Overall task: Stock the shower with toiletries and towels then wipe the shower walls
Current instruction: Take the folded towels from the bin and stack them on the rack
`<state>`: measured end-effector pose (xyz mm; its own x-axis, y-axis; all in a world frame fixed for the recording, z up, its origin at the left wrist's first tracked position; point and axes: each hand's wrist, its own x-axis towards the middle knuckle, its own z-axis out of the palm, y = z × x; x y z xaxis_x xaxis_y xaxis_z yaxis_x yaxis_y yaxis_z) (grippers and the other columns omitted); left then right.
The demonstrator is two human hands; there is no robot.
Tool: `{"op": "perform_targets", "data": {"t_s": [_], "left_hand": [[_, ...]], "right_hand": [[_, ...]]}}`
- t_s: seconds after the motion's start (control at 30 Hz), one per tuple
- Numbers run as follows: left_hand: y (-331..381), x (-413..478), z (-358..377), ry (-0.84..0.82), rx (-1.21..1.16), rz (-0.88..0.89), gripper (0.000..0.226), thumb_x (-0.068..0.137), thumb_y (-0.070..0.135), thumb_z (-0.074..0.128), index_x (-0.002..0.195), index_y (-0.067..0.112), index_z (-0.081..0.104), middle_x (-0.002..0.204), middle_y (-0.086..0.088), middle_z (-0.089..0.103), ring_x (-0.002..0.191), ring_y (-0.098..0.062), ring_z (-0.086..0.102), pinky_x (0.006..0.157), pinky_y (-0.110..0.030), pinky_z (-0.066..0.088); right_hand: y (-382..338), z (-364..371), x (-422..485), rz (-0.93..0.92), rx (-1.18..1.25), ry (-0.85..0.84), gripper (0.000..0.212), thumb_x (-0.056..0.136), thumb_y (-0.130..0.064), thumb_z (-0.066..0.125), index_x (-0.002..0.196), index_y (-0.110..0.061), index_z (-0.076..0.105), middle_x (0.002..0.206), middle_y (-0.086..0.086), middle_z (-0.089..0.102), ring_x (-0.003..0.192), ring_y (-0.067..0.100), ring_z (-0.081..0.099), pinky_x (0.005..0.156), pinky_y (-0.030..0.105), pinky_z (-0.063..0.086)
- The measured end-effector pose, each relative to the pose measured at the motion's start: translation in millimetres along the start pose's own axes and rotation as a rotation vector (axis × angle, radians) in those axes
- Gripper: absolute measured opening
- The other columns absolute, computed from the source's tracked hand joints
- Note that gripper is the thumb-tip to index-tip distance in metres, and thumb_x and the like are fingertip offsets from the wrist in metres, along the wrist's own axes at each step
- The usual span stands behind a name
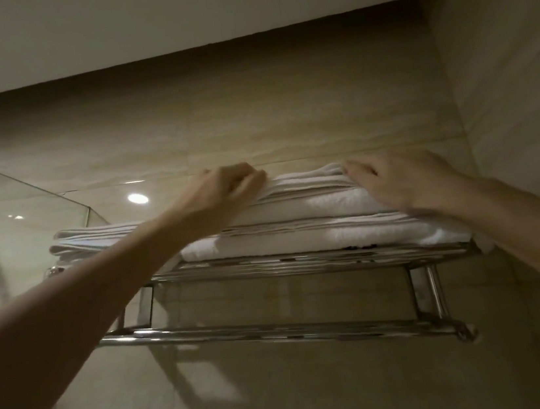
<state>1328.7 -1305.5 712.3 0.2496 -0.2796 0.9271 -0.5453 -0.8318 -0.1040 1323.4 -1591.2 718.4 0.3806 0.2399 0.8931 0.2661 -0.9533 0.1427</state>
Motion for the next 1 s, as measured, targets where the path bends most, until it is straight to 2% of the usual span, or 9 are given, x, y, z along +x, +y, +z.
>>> {"op": "perform_targets", "data": {"t_s": [0.07, 0.13, 0.43, 0.57, 0.73, 0.8, 0.87, 0.93, 1.0], "left_hand": [[2, -13, 6, -0.054, 0.269, 0.146, 0.056, 0.099, 0.064, 0.029, 0.133, 0.027, 0.054, 0.123, -0.002, 0.066, 0.102, -0.017, 0.062, 0.075, -0.029, 0.047], [-2, -18, 6, -0.066, 0.383, 0.195, 0.061, 0.100, 0.065, 0.024, 0.144, 0.027, 0.043, 0.136, -0.003, 0.059, 0.119, -0.022, 0.058, 0.090, -0.037, 0.047], [-18, -16, 8, -0.239, 0.326, 0.018, 0.061, 0.097, 0.067, 0.018, 0.145, 0.032, 0.033, 0.140, -0.007, 0.053, 0.126, -0.027, 0.050, 0.094, -0.042, 0.043], [-6, -42, 13, -0.182, 0.336, 0.026, 0.078, 0.092, 0.077, 0.024, 0.149, 0.025, 0.026, 0.152, -0.010, 0.036, 0.137, -0.031, 0.037, 0.110, -0.052, 0.033], [4, -88, 10, -0.056, 0.254, -0.044, 0.070, 0.098, 0.061, 0.041, 0.155, 0.026, 0.021, 0.163, -0.010, 0.019, 0.148, -0.032, 0.021, 0.117, -0.055, 0.022], [5, -116, 9, -0.037, 0.229, -0.031, 0.064, 0.099, 0.058, 0.042, 0.152, 0.025, 0.028, 0.160, -0.011, 0.023, 0.145, -0.035, 0.025, 0.115, -0.055, 0.026], [6, -147, 11, -0.069, 0.200, -0.025, 0.060, 0.097, 0.053, 0.043, 0.148, 0.022, 0.035, 0.156, -0.013, 0.033, 0.140, -0.035, 0.033, 0.110, -0.055, 0.034], [7, -180, 17, -0.135, 0.166, -0.033, 0.059, 0.095, 0.052, 0.041, 0.143, 0.018, 0.043, 0.147, -0.014, 0.046, 0.132, -0.034, 0.043, 0.103, -0.053, 0.042], [9, -215, 23, -0.215, 0.097, -0.087, 0.054, 0.095, 0.054, 0.042, 0.135, 0.021, 0.056, 0.137, -0.008, 0.059, 0.123, -0.031, 0.055, 0.101, -0.050, 0.046]], "right_hand": [[-4, 1, -11, -0.038, -0.067, -0.030, 0.074, 0.090, -0.079, 0.002, 0.142, -0.044, 0.042, 0.130, 0.001, 0.064, 0.112, 0.027, 0.061, 0.094, 0.045, 0.049], [-5, 2, -18, -0.024, -0.078, -0.044, 0.079, 0.087, -0.081, -0.001, 0.148, -0.045, 0.032, 0.145, 0.003, 0.054, 0.126, 0.030, 0.054, 0.102, 0.049, 0.044], [-4, 18, -47, 0.072, -0.174, 0.021, 0.067, 0.096, -0.071, 0.007, 0.150, -0.038, 0.028, 0.145, 0.009, 0.050, 0.131, 0.031, 0.045, 0.107, 0.049, 0.034], [-5, 19, -65, 0.070, -0.141, -0.010, 0.068, 0.097, -0.069, 0.014, 0.155, -0.034, 0.017, 0.156, 0.010, 0.033, 0.144, 0.032, 0.029, 0.117, 0.055, 0.024], [-13, 13, -96, 0.075, -0.153, -0.025, 0.067, 0.101, -0.061, 0.026, 0.158, -0.027, 0.014, 0.166, 0.010, 0.012, 0.153, 0.030, 0.008, 0.123, 0.053, 0.011], [-21, 17, -117, 0.037, -0.096, 0.093, 0.057, 0.101, -0.049, 0.034, 0.150, -0.020, 0.036, 0.158, 0.014, 0.030, 0.147, 0.034, 0.024, 0.119, 0.051, 0.024], [-34, 27, -143, -0.071, 0.027, 0.254, 0.039, 0.096, -0.031, 0.043, 0.122, -0.010, 0.062, 0.127, 0.015, 0.060, 0.122, 0.035, 0.051, 0.103, 0.047, 0.041], [-48, 41, -174, -0.140, 0.099, 0.323, 0.023, 0.088, -0.020, 0.049, 0.096, -0.009, 0.068, 0.096, 0.009, 0.068, 0.098, 0.031, 0.057, 0.084, 0.046, 0.048], [-65, 57, -204, -0.146, 0.149, 0.268, 0.016, 0.084, -0.017, 0.052, 0.085, -0.012, 0.067, 0.085, 0.005, 0.067, 0.087, 0.029, 0.058, 0.074, 0.043, 0.048]]}}
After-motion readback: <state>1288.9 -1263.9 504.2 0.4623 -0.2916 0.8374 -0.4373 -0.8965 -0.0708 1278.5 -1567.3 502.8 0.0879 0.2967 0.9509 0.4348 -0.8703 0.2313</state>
